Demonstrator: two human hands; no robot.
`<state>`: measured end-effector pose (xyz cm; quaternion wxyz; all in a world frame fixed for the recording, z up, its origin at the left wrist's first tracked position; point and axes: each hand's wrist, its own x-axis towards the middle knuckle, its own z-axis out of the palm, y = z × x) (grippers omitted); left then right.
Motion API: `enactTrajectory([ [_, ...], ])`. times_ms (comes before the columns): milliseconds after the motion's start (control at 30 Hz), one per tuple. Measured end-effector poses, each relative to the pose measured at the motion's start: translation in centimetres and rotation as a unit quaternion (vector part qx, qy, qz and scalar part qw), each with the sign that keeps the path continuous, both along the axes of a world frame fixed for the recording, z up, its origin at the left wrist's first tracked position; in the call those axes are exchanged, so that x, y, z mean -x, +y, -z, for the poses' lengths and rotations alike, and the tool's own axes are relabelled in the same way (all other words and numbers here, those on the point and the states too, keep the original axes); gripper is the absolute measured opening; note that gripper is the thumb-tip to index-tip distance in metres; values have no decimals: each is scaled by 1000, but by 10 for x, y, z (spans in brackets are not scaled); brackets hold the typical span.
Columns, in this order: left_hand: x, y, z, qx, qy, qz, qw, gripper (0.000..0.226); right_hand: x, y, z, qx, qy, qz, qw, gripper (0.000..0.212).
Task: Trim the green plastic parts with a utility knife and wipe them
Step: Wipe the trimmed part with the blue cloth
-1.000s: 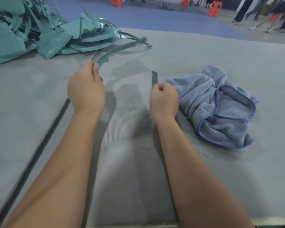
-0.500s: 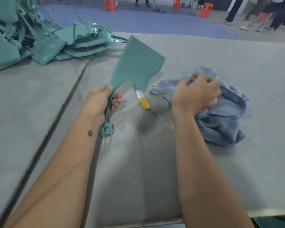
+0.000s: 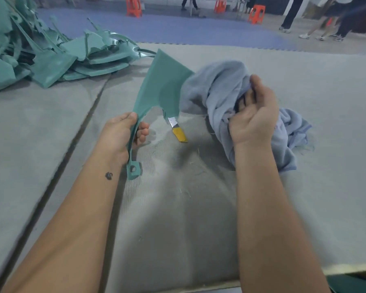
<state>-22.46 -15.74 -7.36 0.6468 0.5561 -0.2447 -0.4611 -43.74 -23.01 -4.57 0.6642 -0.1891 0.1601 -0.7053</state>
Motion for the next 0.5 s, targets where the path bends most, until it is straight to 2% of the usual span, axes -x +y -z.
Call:
enactTrajectory([
  [100, -1, -1, 1, 0, 11, -16, 1000, 21, 2, 0, 5, -68, -23, -62, 996, 28],
  [200, 0, -5, 3, 16, 30, -59, 998, 24, -3, 0, 10, -107, -29, -174, 979, 23],
  [300, -2, -7, 3, 79, 94, -110, 986, 30, -9, 5, 13, -93, 109, -237, 961, 24],
  [400, -5, -7, 0, 108, 182, -84, 974, 30, -15, 6, 15, -45, 193, -207, 958, 19],
  [500, 6, -6, -2, 94, 206, -22, 974, 33, -23, 5, 17, 40, 225, -104, 968, 25],
])
